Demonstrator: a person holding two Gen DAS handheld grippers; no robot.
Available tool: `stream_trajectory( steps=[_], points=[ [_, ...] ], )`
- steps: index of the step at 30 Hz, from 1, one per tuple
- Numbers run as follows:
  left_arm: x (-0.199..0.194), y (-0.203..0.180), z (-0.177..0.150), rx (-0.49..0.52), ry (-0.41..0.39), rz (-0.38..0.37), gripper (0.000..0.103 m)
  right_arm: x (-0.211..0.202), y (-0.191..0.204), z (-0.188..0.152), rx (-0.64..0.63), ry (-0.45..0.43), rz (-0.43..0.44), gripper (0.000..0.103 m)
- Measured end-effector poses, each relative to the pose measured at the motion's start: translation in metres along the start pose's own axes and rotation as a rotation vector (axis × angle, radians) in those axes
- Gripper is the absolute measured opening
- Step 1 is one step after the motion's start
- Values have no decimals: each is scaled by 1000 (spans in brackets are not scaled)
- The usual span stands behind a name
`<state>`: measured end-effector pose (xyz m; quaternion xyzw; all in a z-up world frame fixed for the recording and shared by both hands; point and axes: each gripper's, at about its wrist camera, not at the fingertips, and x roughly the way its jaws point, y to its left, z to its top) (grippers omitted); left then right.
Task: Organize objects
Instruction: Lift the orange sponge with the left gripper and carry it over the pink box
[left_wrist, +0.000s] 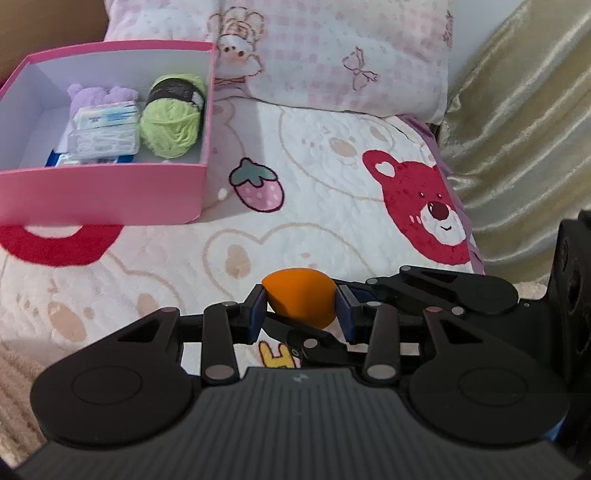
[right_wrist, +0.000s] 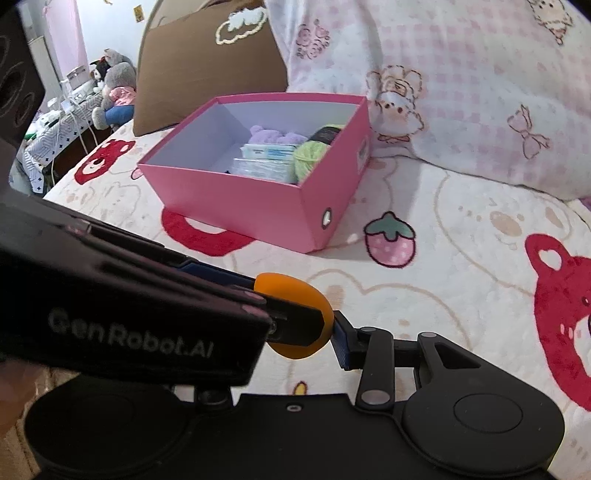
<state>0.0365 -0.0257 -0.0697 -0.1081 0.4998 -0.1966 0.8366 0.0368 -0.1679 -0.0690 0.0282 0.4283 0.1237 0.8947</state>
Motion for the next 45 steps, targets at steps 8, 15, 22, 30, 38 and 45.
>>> stream_trajectory(
  steps=[8,15,22,30,38,45],
  points=[
    [-27,15,-3,-26,-32,-17,39,-7,21,12,-35,0,21,46],
    [-56,22,1,-13,-58,-9,39,-18,43,28,-84,-13,36,46],
    [-80,33,14,-6,-77,-27,40,-28,61,48,-148,-39,33,47],
    [-93,53,45,-27,-160,-40,40,-22,66,89,-212,-88,39,47],
    [-94,86,98,-52,-218,-49,40,1,66,144,-262,-123,47,47],
    [-67,116,153,-80,-234,-19,40,48,50,195,-233,-118,64,47]
  ],
)
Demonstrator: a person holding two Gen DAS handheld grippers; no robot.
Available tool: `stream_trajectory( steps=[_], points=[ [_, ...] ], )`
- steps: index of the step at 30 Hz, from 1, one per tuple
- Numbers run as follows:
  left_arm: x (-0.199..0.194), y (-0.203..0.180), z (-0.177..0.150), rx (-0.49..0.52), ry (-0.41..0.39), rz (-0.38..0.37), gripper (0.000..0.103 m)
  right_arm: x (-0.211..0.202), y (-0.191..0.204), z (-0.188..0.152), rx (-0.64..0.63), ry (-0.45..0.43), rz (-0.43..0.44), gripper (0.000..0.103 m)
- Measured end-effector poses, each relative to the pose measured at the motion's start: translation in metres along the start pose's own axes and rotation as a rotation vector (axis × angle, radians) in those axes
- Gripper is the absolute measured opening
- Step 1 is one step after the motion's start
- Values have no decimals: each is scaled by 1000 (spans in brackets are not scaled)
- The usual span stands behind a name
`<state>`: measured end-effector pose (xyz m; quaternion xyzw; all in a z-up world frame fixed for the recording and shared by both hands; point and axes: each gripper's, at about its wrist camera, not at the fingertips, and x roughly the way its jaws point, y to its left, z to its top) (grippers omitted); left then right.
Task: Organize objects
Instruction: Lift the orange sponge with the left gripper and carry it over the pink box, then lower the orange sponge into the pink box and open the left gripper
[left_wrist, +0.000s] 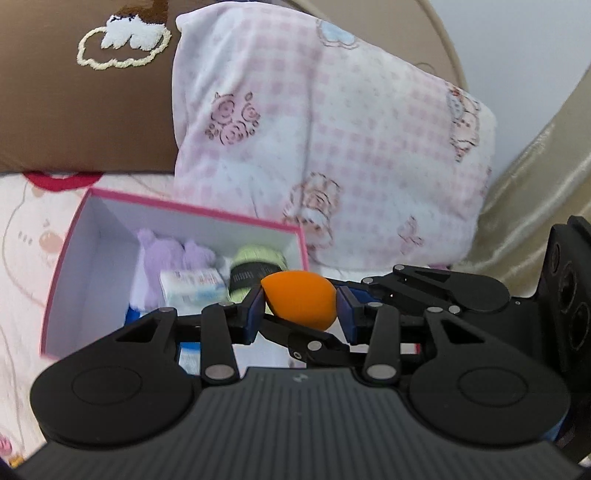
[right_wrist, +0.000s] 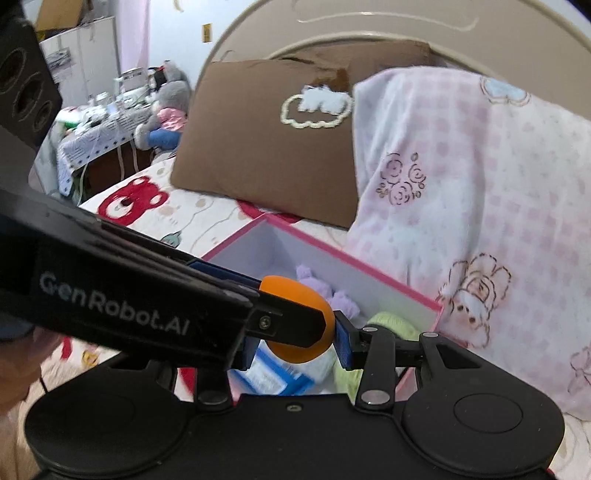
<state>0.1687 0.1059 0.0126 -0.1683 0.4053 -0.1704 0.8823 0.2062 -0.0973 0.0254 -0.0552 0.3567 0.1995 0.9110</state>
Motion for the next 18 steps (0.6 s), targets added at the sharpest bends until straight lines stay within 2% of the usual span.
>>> stream_trajectory(
  steps=[5,12,18],
  points=[
    [48,27,25,-69,30,-27,40,43,-27,9,79,27,-26,46],
    [87,47,12,-106,15,10,41,83,-47,-9,139,44,13,45],
    [101,67,7,-177,11,10,38,107,-45,-18,93,70,26,45]
  ],
)
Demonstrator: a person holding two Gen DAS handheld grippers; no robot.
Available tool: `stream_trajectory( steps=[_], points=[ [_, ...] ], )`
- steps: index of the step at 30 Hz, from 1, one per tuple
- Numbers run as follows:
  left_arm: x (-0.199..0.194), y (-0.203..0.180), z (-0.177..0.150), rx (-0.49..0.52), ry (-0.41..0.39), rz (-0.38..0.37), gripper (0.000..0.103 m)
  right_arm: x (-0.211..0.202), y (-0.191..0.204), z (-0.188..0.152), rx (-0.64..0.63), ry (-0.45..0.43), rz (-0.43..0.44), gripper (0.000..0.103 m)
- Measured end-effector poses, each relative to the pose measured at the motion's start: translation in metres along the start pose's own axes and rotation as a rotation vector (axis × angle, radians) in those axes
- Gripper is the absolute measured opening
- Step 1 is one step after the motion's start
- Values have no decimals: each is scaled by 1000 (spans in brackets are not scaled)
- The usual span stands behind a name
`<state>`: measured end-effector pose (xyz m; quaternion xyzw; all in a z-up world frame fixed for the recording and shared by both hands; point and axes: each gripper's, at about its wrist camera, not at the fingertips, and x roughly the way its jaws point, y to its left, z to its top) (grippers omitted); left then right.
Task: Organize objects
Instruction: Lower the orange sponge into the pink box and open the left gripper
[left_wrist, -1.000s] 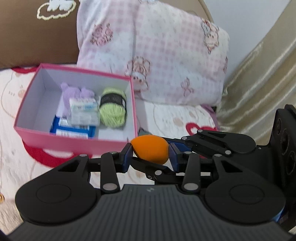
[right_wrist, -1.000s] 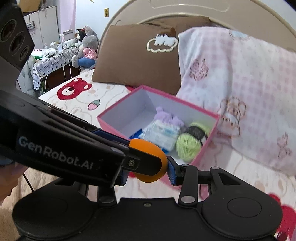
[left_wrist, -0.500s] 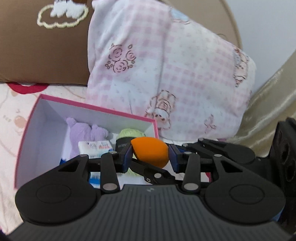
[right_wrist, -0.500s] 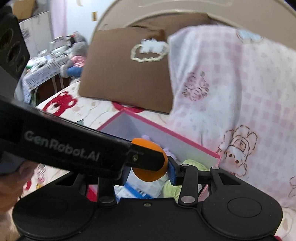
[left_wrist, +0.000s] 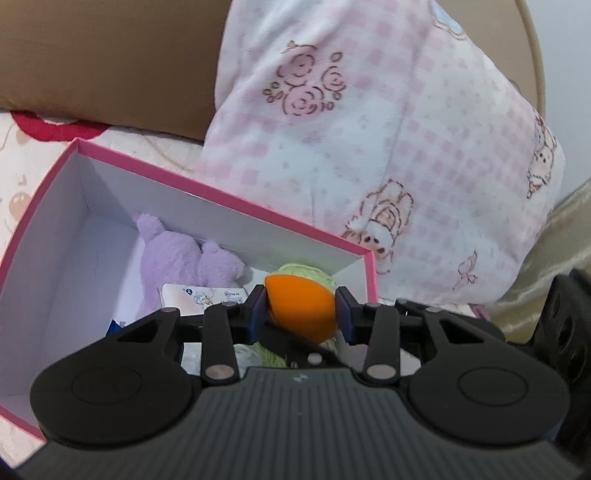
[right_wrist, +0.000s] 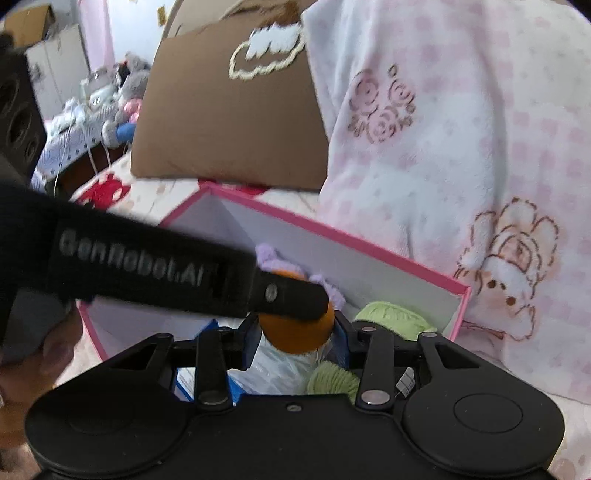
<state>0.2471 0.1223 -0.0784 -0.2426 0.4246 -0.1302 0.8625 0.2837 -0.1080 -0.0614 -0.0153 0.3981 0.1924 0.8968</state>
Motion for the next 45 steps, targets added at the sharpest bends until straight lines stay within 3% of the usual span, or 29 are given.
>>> stream_trajectory(
  steps=[11,14,20,24,26,28,39,42,45],
  points=[
    [16,13,0,-55,-36,-3,38,15,-7,-6,-13,-15,-26,42],
    [19,12,-1,-39,-57,43,38,16,-9,-6,-15,-14,-13,49],
    [28,16,-2,-56,-49,79,38,17,-10,-7,-33,-22,-39,50],
    [32,17,-4,-59,-59,60,38,16,-11,-8,-21,-31,4,52],
    [34,16,-6,-50,-70,63,38,16,-9,-8,-32,-39,-19,50],
    [35,16,-7,-51,-73,63,38,17,-8,-9,-39,-36,-52,38],
    [26,14,-9,-52,-123,72,41,20,-14,-11,57,-31,-50,38],
    [25,20,-10,-93,-114,43,40,18,-11,-16,28,-56,-76,39],
    [21,17,-12,-72,-119,69,40,16,-9,-17,12,-63,-94,40]
  ],
)
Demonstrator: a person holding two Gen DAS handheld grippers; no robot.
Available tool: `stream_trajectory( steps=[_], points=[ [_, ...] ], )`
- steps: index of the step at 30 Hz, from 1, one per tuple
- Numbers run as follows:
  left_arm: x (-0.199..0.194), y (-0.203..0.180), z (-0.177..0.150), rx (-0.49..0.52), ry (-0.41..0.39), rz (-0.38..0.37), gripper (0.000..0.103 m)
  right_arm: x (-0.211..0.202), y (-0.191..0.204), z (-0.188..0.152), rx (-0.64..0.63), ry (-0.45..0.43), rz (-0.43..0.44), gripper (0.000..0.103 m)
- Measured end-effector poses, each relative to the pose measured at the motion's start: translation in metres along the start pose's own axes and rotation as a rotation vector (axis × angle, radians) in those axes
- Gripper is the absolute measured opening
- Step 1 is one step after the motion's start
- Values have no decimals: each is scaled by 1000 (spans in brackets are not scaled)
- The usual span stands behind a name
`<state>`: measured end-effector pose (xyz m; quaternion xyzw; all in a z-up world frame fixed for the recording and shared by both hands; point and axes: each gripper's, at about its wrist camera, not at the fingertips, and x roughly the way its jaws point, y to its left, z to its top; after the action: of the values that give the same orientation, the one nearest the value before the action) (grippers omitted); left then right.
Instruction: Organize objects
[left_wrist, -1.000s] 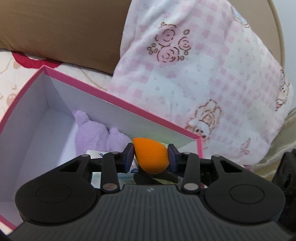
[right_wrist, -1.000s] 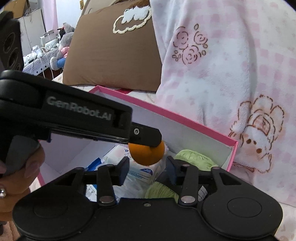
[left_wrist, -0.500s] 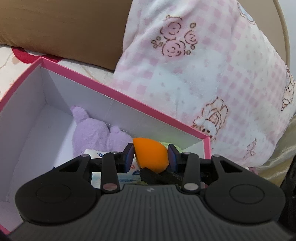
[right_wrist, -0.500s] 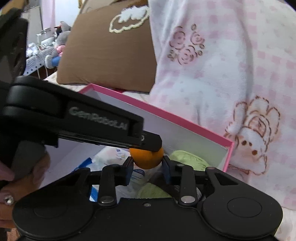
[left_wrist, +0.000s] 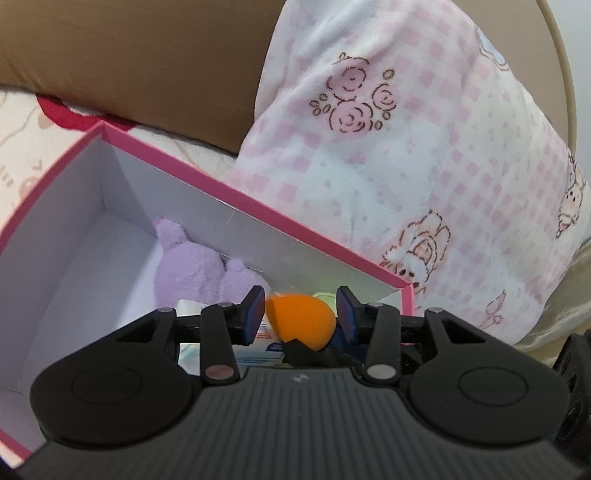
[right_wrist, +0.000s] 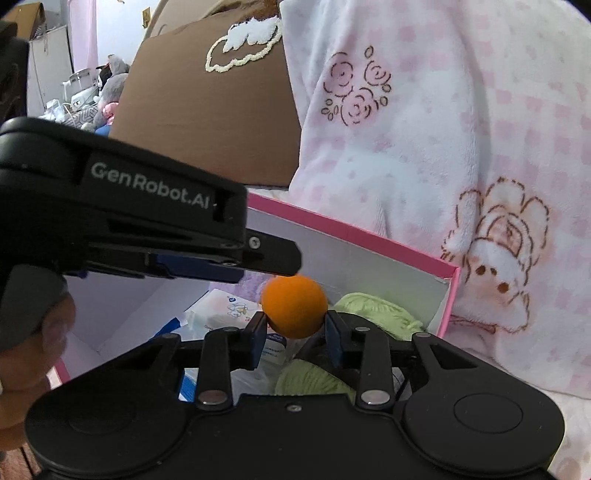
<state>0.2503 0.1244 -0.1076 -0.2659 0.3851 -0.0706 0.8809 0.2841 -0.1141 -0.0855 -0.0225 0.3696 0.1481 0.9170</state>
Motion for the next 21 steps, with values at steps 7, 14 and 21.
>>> stream_trajectory(
  steps=[7,14,21],
  points=[
    [-11,0,0,20,13,55,40,-12,5,-1,-13,-29,-4,40],
    [-27,-1,-2,15,44,98,41,-31,7,-5,-3,-36,-9,40],
    [-57,-14,-8,62,62,127,42,-46,8,-13,27,-19,0,40]
  ],
)
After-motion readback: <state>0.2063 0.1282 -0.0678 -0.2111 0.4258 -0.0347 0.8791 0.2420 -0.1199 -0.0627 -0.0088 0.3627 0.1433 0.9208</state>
